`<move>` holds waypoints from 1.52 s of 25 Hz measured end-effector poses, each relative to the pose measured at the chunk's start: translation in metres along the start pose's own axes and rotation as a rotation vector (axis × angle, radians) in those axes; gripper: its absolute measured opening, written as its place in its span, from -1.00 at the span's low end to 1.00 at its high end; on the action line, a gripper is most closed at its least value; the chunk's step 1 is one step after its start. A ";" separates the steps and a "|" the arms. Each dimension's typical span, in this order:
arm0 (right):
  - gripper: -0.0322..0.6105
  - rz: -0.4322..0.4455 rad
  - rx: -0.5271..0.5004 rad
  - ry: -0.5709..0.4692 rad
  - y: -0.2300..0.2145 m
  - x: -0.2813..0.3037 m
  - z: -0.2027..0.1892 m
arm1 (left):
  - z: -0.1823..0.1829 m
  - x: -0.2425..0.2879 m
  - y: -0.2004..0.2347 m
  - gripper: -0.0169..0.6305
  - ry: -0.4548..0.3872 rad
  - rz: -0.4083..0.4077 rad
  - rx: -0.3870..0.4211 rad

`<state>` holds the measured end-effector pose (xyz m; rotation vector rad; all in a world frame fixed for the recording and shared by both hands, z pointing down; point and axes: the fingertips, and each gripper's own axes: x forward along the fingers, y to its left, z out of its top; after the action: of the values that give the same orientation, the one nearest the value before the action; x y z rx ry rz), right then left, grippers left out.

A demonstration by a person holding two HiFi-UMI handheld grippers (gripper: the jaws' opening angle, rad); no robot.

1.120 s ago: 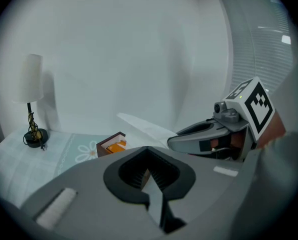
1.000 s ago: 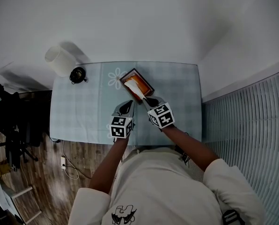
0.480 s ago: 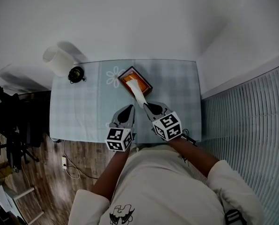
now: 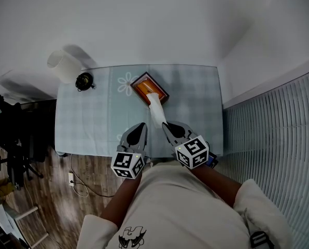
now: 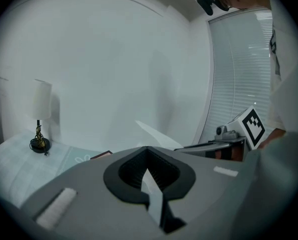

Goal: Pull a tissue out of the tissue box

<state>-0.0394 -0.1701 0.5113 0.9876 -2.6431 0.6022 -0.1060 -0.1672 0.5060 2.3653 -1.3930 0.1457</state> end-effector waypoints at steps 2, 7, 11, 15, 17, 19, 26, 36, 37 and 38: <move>-0.86 -0.004 0.005 -0.021 0.005 -0.013 0.005 | 0.001 -0.007 -0.003 -0.93 -0.001 0.000 0.016; -0.86 -0.009 -0.010 -0.036 0.017 -0.035 0.008 | 0.002 -0.022 -0.009 -0.93 -0.015 0.008 0.031; -0.86 -0.009 -0.023 -0.020 0.020 -0.038 -0.002 | -0.002 -0.022 -0.018 -0.93 -0.013 -0.004 0.021; -0.86 -0.017 -0.023 -0.015 0.018 -0.036 -0.004 | -0.001 -0.019 -0.018 -0.93 -0.014 -0.012 0.018; -0.86 -0.018 -0.033 -0.013 0.018 -0.036 -0.004 | -0.002 -0.018 -0.019 -0.93 -0.011 -0.015 0.030; -0.86 -0.021 -0.056 -0.009 0.019 -0.036 -0.006 | -0.006 -0.018 -0.020 -0.93 -0.003 -0.013 0.037; -0.86 -0.005 -0.073 0.003 0.022 -0.033 -0.011 | -0.013 -0.016 -0.022 -0.93 0.009 -0.016 0.039; -0.86 -0.012 -0.088 0.015 0.019 -0.030 -0.015 | -0.015 -0.015 -0.025 -0.93 0.020 -0.021 0.046; -0.86 -0.010 -0.094 0.015 0.020 -0.030 -0.016 | -0.015 -0.015 -0.025 -0.93 0.020 -0.020 0.048; -0.86 -0.008 -0.098 0.016 0.020 -0.029 -0.016 | -0.016 -0.014 -0.026 -0.93 0.021 -0.020 0.049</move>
<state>-0.0299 -0.1320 0.5087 0.9604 -2.6264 0.4722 -0.0890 -0.1384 0.5091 2.4095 -1.3704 0.2011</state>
